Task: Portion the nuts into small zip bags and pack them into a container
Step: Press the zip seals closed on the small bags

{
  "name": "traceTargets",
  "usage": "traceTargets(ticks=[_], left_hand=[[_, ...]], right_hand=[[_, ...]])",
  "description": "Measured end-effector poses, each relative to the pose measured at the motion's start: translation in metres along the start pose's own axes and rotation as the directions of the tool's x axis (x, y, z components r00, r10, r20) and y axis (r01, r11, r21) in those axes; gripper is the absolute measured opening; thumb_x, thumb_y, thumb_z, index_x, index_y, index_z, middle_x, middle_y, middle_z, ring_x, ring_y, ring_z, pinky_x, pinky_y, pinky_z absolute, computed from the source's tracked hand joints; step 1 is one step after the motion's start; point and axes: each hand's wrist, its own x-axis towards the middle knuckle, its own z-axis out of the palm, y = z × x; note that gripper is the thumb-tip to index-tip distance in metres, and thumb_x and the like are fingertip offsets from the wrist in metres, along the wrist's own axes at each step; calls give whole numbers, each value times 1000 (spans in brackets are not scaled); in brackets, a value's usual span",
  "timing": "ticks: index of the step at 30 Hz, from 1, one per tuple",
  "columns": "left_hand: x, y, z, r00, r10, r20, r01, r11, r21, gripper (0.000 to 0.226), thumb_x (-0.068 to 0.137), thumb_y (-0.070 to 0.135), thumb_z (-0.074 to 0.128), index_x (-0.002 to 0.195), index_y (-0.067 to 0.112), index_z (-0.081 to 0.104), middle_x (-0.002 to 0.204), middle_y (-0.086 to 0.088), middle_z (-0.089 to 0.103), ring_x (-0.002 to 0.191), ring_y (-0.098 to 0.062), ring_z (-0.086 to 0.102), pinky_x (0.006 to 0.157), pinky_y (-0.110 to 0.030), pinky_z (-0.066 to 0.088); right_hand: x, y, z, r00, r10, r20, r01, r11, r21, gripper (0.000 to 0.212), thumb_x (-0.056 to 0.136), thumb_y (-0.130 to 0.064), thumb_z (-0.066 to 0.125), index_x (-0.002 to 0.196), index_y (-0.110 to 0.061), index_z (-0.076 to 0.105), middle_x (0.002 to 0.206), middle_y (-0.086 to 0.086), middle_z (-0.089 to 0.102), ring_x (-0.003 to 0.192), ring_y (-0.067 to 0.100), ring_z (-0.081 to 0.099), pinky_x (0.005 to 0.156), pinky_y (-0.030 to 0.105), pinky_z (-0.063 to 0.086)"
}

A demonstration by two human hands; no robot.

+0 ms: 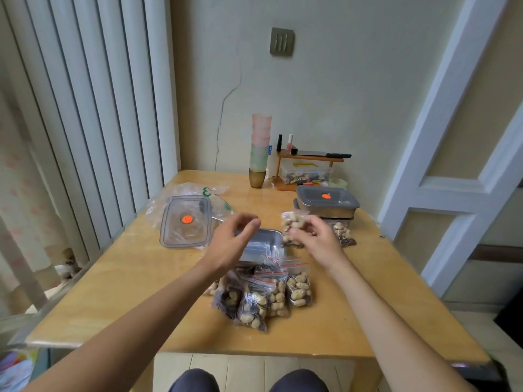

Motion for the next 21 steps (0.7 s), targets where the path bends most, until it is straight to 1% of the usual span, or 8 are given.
traceTargets(ticks=[2,4,6,7,9,11,16,21], left_hand=[[2,13,0,990,-131,59,141,967,-213,46,96,56,58,123,20,67,115,6,71,107,-7,66,94,-30,53],[4,16,-2,983,-172,69,185,922,-341,38,95,44,66,114,12,72,110,-6,74,102,-15,70,91,-34,57],[3,17,-8,983,-180,19,170,882,-440,27,94,27,71,101,1,74,101,-20,73,91,-25,69,88,-42,56],[1,16,-11,982,-190,-2,167,870,-464,27,93,23,73,98,-4,72,96,-24,72,87,-28,67,87,-45,56],[-3,16,-19,979,-203,-18,171,869,-464,31,91,21,74,96,-9,69,87,-21,69,80,-27,65,83,-44,55],[-8,15,-26,979,-201,-18,172,876,-450,33,92,20,73,97,-12,67,85,-17,69,78,-24,64,77,-37,55],[-18,19,-41,985,-166,49,171,893,-416,31,93,17,70,103,-12,68,82,-12,68,67,-12,64,60,-19,51],[-19,20,-54,982,-170,81,188,906,-380,29,91,25,74,97,-2,75,83,-7,70,78,-19,56,71,-27,46]], right_hand=[[-7,-16,21,986,-36,164,33,999,17,21,86,-24,81,104,-24,72,100,-3,72,89,14,69,76,28,58],[-13,-28,39,972,-57,226,52,998,30,26,80,-30,83,103,-28,72,92,-8,71,90,16,69,86,40,61],[-16,-37,50,967,-66,245,56,997,51,28,79,-29,83,104,-27,71,85,-15,69,85,11,67,88,42,59],[-19,-41,53,965,-55,255,43,998,54,27,83,-28,82,107,-26,70,86,-15,68,83,8,66,85,38,60],[-25,-50,57,960,-21,279,1,997,73,22,92,-32,77,111,-25,69,93,-10,68,71,2,61,66,24,54],[-29,-57,61,964,2,264,-31,994,104,22,97,-38,69,109,-20,70,95,-5,67,57,2,50,55,19,40],[-29,-68,72,990,-79,118,73,996,51,13,96,-24,72,88,-14,72,76,-10,67,54,-4,52,60,17,38],[-31,-77,81,992,-91,83,83,992,97,15,94,-22,72,80,-20,67,78,-9,64,58,-1,50,61,20,40]])
